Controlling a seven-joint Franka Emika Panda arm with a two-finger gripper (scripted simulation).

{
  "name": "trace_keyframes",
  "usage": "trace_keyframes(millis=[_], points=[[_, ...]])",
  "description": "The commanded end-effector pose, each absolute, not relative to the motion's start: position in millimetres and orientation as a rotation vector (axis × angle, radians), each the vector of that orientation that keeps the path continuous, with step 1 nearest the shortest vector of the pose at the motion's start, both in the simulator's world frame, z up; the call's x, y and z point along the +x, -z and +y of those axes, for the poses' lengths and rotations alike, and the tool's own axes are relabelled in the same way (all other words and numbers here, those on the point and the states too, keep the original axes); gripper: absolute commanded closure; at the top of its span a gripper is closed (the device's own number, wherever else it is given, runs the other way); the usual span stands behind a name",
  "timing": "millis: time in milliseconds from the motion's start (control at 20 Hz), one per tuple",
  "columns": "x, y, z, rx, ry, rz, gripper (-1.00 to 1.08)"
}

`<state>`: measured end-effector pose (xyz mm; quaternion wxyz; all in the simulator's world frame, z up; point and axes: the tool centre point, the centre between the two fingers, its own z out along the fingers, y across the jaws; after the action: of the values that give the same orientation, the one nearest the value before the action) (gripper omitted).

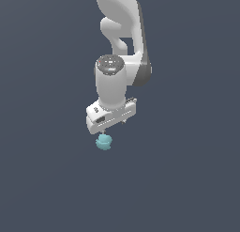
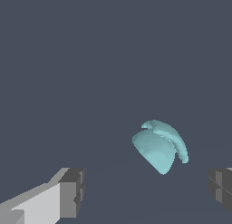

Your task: Pick up the object and move it to a goal position.

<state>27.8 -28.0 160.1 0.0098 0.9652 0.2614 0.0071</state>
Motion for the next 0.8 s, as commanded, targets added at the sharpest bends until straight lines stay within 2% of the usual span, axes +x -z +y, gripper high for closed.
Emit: trace_keyframes(millis=[0, 750], points=[[29.8, -154.9, -32.1, 2.986, -0.018, 0.911, -0.92], [39.7, -124.2, -56.7, 2.773, -0.001, 1.448, -0.92]])
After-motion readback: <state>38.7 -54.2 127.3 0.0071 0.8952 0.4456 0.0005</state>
